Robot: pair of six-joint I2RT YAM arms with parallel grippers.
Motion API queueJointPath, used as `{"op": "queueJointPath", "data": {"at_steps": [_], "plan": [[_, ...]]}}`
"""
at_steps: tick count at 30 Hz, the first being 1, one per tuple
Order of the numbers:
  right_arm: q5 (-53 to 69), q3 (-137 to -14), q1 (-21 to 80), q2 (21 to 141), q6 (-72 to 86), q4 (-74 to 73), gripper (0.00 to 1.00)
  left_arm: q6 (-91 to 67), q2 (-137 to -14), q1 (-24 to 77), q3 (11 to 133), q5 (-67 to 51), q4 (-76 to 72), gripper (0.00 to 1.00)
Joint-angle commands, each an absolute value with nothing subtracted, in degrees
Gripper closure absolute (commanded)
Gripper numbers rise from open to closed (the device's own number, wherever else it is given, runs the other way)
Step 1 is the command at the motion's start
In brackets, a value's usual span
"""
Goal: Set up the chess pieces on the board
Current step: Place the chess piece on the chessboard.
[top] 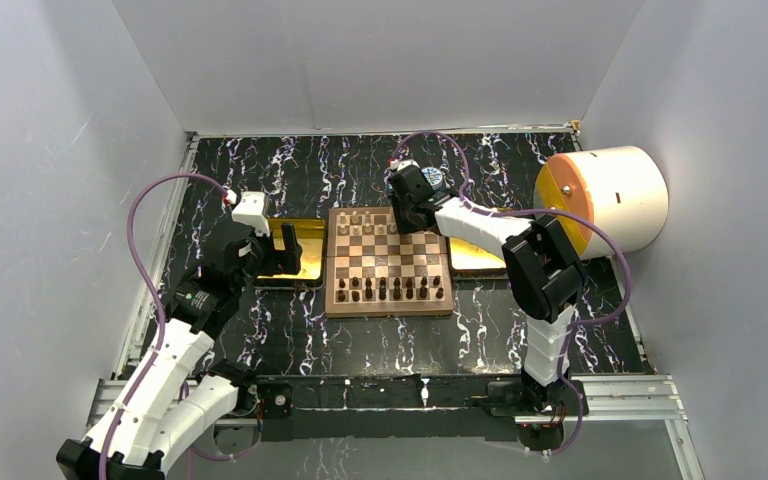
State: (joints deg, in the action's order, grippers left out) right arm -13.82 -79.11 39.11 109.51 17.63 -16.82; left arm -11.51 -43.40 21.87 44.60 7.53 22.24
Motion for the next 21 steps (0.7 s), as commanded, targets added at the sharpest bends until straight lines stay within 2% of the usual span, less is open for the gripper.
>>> {"op": "queueJointPath", "data": {"at_steps": [1, 21], "plan": [[-15.0, -82.41, 38.63, 110.23, 18.02, -16.72, 0.81, -10.81, -42.27, 22.06, 44.63, 8.44, 20.74, 0.09], [-15.87, -83.66, 38.26, 112.29, 18.19, -17.54, 0.79, -10.82, -42.14, 22.15, 44.57, 8.39, 20.78, 0.09]]}}
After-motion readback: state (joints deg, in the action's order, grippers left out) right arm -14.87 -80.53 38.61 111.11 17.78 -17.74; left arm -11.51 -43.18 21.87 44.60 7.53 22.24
